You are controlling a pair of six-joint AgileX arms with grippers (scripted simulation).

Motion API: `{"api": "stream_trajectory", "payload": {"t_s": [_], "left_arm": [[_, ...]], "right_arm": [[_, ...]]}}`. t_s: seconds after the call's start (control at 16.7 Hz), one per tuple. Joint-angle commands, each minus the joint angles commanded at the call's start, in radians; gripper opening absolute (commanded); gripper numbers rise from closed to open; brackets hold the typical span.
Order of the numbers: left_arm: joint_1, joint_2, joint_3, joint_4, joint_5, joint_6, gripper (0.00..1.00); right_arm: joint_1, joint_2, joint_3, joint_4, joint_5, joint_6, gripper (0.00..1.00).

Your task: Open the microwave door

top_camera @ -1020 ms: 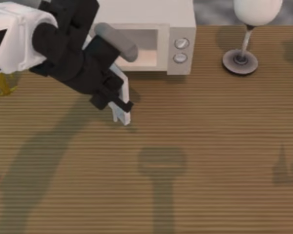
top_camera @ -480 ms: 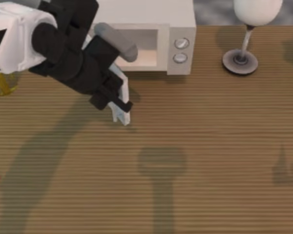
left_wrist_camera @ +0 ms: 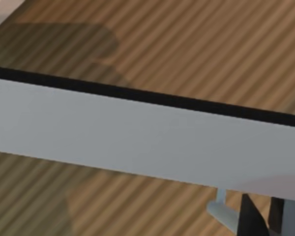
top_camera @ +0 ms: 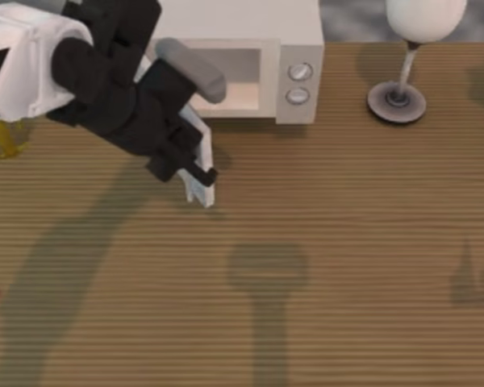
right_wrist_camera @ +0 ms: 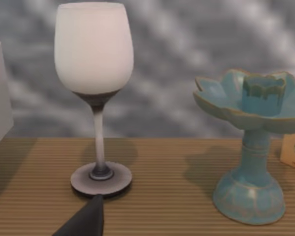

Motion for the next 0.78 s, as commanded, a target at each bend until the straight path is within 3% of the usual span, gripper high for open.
{"api": "stream_trajectory", "payload": {"t_s": [0.42, 0.78], "left_arm": [[0.070, -0.026, -0.027, -0.043, 0.078, 0.167, 0.00], [0.075, -0.031, -0.027, -0.043, 0.084, 0.177, 0.00]], "right_arm": [[0.000, 0.000, 0.000, 0.000, 0.000, 0.000, 1.00], [0.000, 0.000, 0.000, 0.000, 0.000, 0.000, 1.00]]}}
